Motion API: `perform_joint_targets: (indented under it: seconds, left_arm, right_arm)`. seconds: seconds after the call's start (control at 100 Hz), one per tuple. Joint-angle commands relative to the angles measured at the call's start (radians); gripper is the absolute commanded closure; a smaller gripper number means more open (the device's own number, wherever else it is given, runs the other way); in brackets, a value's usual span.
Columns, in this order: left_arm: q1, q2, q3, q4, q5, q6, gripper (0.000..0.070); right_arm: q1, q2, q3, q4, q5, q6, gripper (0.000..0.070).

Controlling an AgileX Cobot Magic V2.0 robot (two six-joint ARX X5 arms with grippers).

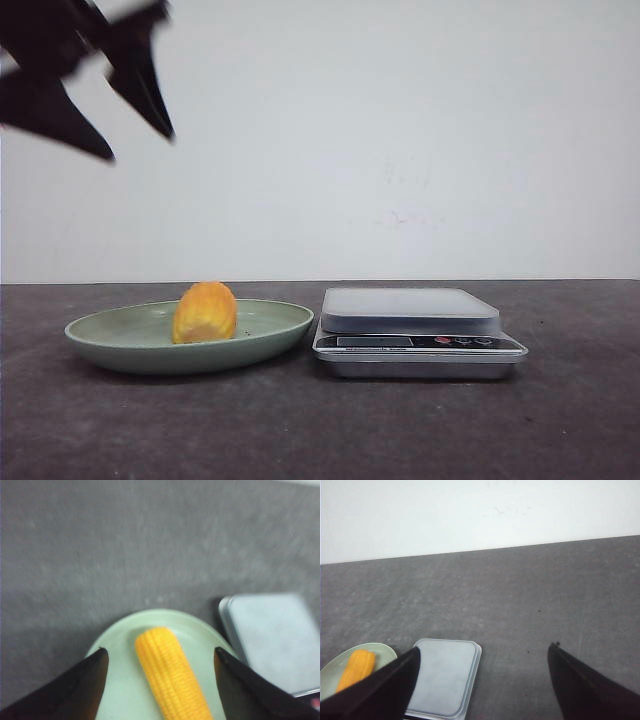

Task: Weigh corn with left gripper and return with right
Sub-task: 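Lower the left gripper over the corn cob on the green plate and grasp it, then lift the corn with the left gripper and lower it onto the scale pan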

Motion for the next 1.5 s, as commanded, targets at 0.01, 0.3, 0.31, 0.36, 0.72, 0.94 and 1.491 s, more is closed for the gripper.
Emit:
perform_joint_targets:
  seconds: [0.01, 0.3, 0.31, 0.36, 0.72, 0.94, 1.491]
  left_arm:
    - [-0.033, 0.076, 0.021, 0.045, -0.008, 0.005, 0.0294]
    - [-0.133, 0.288, 0.021, 0.127, -0.065, -0.029, 0.0294]
    - [-0.135, 0.294, 0.021, 0.127, -0.067, -0.029, 0.0294]
    - [-0.148, 0.319, 0.021, 0.126, -0.085, -0.036, 0.0294]
    - [-0.188, 0.393, 0.021, 0.101, -0.119, -0.073, 0.0325]
    - [-0.200, 0.394, 0.021, 0.098, -0.135, -0.072, 0.0699]
    - [-0.254, 0.245, 0.237, -0.029, -0.121, -0.034, 0.0694]
  right_arm:
    - [0.004, 0.004, 0.022, 0.002, -0.008, -0.005, 0.0186]
    - [0.004, 0.004, 0.022, -0.028, -0.007, -0.008, 0.0186]
    - [0.004, 0.004, 0.022, -0.029, -0.007, -0.008, 0.0186]
    - [0.004, 0.003, 0.022, -0.029, -0.007, -0.008, 0.0186]
    - [0.004, 0.002, 0.022, -0.046, -0.007, -0.008, 0.0186]
    - [0.004, 0.002, 0.022, -0.045, -0.007, -0.008, 0.0186]
    - [0.004, 0.002, 0.022, -0.042, -0.006, -0.005, 0.0186]
